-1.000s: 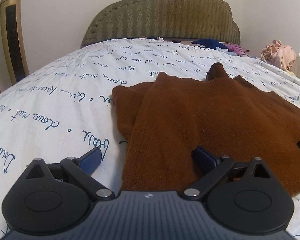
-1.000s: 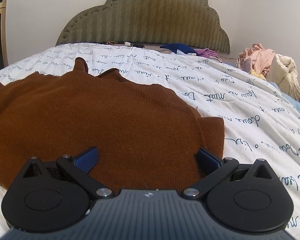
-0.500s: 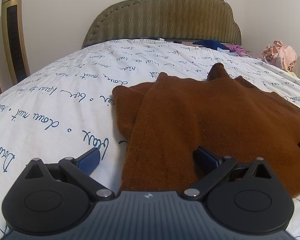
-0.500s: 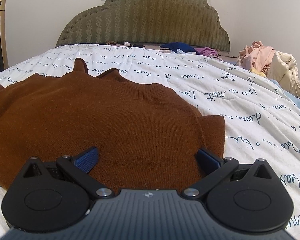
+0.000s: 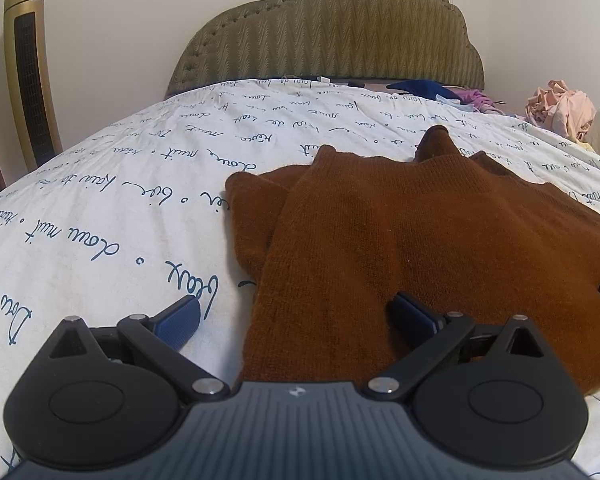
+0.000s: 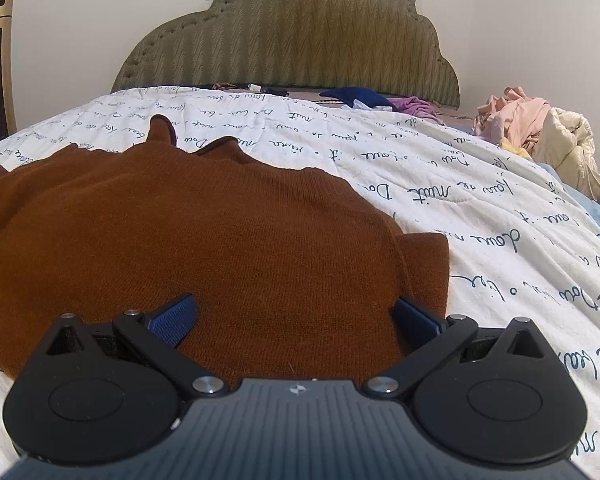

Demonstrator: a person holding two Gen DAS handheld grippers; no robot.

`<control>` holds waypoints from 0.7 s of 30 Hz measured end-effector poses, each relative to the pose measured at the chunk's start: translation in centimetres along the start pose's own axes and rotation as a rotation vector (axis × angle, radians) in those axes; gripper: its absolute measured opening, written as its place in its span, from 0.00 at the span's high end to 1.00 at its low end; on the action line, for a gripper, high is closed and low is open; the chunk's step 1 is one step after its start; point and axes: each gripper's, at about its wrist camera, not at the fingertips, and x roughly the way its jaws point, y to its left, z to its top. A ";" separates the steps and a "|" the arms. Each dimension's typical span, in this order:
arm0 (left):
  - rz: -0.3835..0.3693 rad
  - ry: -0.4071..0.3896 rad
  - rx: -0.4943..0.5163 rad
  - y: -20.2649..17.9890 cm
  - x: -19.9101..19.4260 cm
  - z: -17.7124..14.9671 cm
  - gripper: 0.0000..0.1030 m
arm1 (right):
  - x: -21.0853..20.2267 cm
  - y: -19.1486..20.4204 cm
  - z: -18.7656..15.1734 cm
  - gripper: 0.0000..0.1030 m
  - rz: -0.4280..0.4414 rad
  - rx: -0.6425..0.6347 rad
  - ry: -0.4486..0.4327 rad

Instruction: Fold small clothes

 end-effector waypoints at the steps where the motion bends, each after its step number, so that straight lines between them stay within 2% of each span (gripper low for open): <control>1: -0.002 0.002 -0.003 0.1 0.0 0.0 0.00 | -0.1 0.0 0.1 0.00 -0.001 0.003 0.000; 6: -0.019 0.028 -0.012 0.7 -0.5 0.9 0.00 | -1.5 0.8 0.6 0.00 -0.017 -0.023 -0.010; 12: -0.015 0.016 -0.070 3.7 -1.4 4.2 0.00 | -4.1 3.9 2.0 0.00 0.103 -0.074 -0.055; 15: -0.066 0.094 -0.128 5.8 0.0 6.4 0.00 | -5.1 7.2 2.7 0.00 0.171 -0.154 -0.067; 18: -0.177 0.201 -0.208 7.5 2.4 7.5 0.00 | -5.7 11.5 2.7 0.00 0.187 -0.288 -0.065; 21: -0.252 0.301 -0.286 8.6 5.0 7.8 0.00 | -6.3 15.6 1.9 0.00 0.203 -0.430 -0.069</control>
